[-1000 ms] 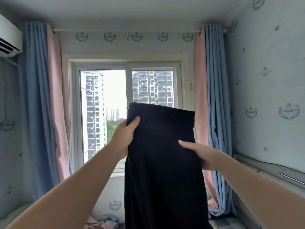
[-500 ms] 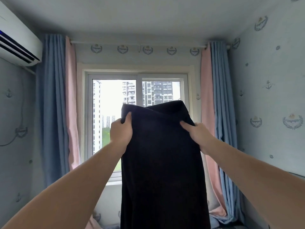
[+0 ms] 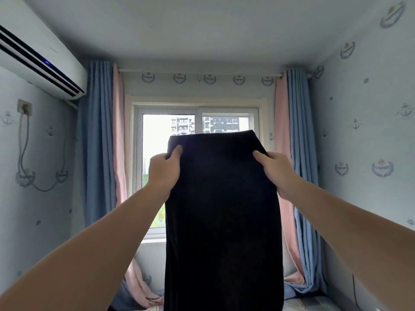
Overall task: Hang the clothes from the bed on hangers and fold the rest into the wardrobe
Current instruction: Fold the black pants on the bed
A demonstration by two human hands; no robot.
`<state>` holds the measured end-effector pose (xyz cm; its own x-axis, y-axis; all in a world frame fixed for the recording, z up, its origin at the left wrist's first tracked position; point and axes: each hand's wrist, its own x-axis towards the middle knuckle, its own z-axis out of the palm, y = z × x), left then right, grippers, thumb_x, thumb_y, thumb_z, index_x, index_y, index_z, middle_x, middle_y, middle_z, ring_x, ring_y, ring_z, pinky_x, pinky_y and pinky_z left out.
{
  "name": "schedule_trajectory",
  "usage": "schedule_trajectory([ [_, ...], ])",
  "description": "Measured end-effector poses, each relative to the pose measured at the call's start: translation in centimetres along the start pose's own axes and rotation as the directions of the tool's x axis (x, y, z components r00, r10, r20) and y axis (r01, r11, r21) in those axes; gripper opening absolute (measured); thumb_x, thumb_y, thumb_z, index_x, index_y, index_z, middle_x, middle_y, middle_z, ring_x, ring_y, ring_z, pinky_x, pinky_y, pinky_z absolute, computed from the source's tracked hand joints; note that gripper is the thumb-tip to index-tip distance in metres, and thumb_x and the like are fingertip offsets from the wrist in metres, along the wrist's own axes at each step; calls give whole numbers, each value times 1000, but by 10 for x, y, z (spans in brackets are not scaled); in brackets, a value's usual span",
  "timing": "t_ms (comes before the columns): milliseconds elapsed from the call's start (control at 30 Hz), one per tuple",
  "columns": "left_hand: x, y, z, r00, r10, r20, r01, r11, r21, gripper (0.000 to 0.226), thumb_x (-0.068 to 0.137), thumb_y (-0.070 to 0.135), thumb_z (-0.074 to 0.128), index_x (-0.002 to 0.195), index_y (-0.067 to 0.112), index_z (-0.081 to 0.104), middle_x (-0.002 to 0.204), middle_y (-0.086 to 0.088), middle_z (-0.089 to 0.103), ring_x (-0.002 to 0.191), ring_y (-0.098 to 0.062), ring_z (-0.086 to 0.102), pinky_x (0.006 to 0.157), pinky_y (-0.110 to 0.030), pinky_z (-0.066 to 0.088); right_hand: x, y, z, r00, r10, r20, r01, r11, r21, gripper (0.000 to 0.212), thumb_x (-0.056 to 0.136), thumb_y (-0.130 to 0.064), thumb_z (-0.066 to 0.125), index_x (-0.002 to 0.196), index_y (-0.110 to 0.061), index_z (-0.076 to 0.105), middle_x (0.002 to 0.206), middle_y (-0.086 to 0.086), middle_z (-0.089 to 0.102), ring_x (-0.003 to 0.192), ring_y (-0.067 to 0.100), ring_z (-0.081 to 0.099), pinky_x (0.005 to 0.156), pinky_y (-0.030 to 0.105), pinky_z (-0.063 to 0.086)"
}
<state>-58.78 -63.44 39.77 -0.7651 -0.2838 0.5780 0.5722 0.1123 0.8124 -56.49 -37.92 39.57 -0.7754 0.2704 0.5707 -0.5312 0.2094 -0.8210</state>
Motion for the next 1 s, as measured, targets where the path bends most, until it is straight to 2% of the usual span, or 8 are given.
schedule_trajectory([
  [200,-69,32,-41,993,118,17,-119,988,99,54,99,49,50,97,-2,66,89,-17,67,80,-32,64,79,-42,55,-78,-34,-20,1000,-6,-5,6,1000,-6,26,99,-37,58,99,-14,72,101,12,74,92,30,73,87,50,59],
  [300,-93,41,-58,996,74,49,-79,993,90,42,99,51,50,91,14,70,93,-8,73,87,-26,69,84,-41,58,-109,-49,-23,1000,3,-8,-3,1000,0,31,99,-36,59,102,-8,71,105,19,72,98,37,70,90,58,56],
  [500,-113,42,-94,999,40,35,-44,992,118,35,98,52,52,82,27,70,85,4,74,82,-16,70,68,-29,55,-139,-62,-8,1000,20,15,-20,1000,21,36,98,-33,61,105,1,68,108,24,70,92,37,71,90,60,54],
  [633,-111,19,-116,999,-26,42,21,991,136,37,97,56,53,93,24,73,89,5,75,87,-17,71,79,-34,57,-143,-49,16,998,46,35,-47,999,16,37,95,-33,63,101,4,68,105,27,69,78,32,66,83,54,57],
  [700,-108,-1,-127,998,-56,42,50,990,134,38,97,55,54,94,24,74,85,6,77,83,-15,73,75,-30,57,-143,-34,32,995,81,52,-82,996,20,31,95,-33,64,95,-3,71,100,23,72,83,38,71,81,51,59],
  [800,-102,-43,-140,993,-105,54,97,986,134,38,97,54,55,95,21,74,81,6,77,77,-12,74,70,-28,58,-141,1,59,988,130,78,-132,991,16,20,95,-33,65,86,-17,73,89,10,77,86,31,74,82,48,61],
  [900,-90,-102,-152,986,-156,50,147,977,153,40,98,52,56,95,16,74,81,1,77,78,-16,74,71,-32,61,-137,49,95,979,172,111,-171,985,-15,18,95,-33,65,86,-21,74,79,-1,77,75,19,75,70,35,63],
  [1000,-74,-181,-164,974,-221,50,209,960,186,46,99,50,55,88,9,73,73,0,73,69,-16,70,60,-27,55,-129,111,139,964,237,121,-232,971,-56,19,95,-34,65,86,-21,74,75,-5,77,66,12,73,55,26,57],
])
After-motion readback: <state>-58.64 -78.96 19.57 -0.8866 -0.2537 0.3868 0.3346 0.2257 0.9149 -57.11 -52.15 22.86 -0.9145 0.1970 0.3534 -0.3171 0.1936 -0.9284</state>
